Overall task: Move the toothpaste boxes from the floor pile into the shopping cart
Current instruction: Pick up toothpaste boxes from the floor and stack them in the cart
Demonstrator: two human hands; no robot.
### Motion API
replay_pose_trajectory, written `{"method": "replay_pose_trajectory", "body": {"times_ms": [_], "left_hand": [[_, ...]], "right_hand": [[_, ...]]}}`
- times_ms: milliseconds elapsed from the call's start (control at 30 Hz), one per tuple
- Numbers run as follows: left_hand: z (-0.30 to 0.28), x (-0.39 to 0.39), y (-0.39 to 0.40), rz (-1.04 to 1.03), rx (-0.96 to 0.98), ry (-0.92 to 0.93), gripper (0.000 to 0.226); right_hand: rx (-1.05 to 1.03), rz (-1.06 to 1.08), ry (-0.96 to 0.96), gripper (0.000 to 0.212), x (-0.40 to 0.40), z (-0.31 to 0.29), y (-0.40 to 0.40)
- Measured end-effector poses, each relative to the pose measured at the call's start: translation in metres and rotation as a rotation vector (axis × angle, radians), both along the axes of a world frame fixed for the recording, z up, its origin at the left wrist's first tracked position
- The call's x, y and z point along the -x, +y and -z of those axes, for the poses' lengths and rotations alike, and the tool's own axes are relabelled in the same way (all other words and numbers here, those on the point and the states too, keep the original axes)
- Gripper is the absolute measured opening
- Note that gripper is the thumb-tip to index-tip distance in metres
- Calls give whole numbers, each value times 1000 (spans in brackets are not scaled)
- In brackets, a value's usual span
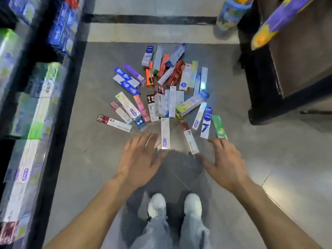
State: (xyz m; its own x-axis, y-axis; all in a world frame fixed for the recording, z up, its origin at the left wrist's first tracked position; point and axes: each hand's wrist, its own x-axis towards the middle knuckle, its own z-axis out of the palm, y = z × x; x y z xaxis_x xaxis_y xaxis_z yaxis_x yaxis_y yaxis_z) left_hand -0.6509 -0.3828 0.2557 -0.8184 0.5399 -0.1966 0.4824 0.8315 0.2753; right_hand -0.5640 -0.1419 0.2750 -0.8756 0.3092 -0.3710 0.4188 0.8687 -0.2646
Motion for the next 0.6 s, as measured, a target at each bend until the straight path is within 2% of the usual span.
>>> {"method": "replay_pose_trajectory", "body": {"times_ms": [100, 233, 333, 467, 600], "left_hand": [[96, 9, 2, -43, -27, 11, 63], [218, 13, 9, -53, -64, 25, 64], [297, 22, 17, -55, -62, 8, 67], [369, 38, 29, -73, -68, 3, 68], [409, 51, 50, -135, -15, 53, 79]], "right_hand": [[16, -17, 32, 68, 9, 100, 13], [34, -37, 86, 63, 15, 224, 29], [14, -84, 96, 68, 24, 300, 40], [-18, -51, 117, 67, 40, 366, 49], [-62, -17, 123, 67, 51, 402, 53]]}}
